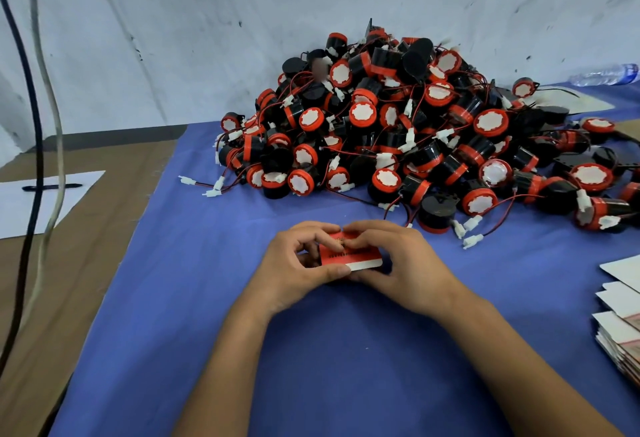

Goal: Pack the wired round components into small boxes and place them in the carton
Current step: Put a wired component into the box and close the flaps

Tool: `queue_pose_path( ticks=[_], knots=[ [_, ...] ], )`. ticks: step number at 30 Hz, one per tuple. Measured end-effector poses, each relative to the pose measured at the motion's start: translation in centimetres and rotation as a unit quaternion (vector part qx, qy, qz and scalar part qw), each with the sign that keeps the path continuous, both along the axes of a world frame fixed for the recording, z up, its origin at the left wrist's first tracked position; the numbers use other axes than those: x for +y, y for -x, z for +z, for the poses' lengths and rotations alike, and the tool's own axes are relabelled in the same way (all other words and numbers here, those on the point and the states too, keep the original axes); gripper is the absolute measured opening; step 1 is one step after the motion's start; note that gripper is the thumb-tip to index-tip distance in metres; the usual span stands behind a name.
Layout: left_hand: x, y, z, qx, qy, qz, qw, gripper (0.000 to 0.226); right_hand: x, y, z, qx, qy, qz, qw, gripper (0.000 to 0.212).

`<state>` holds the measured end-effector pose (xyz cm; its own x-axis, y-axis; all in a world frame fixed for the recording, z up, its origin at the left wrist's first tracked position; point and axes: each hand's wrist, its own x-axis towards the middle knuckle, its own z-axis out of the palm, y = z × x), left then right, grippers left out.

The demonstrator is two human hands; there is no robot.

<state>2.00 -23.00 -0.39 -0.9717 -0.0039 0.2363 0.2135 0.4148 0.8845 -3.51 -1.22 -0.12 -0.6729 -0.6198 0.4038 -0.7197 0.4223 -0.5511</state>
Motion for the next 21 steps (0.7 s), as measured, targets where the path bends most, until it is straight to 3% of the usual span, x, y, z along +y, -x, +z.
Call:
queue_pose_path(
  ticks=[3,8,11,15,21],
  knots=[
    [-0.1,0.0,-0.2,0.020,0.031,0.001,0.999,0.025,0.3,0.1,0.2,-0.018,-0.003,0.027,0.999,0.044],
    [0.6,0.2,0.1,0.055,0.082,0.022,0.995,0.024,0.3,0.5,0.0,0.015,-0.001,0.008,1.000,0.034],
    [0.4,0.0,0.1,0.032,0.066,0.016,0.997,0.029,0.0,0.4,-0.3,0.047,0.001,0.007,0.999,0.034],
    [0.4,-0.2,0.1,-0.004,0.048,0.014,0.999,0.045,0.1,0.2,-0.6,0.057,-0.039,0.008,0.998,0.049],
    [0.8,0.0,-0.2,0.005,0.044,0.020,0.999,0.063,-0.7,0.2,-0.3,0.022,0.063,-0.024,0.998,0.036]
  ],
)
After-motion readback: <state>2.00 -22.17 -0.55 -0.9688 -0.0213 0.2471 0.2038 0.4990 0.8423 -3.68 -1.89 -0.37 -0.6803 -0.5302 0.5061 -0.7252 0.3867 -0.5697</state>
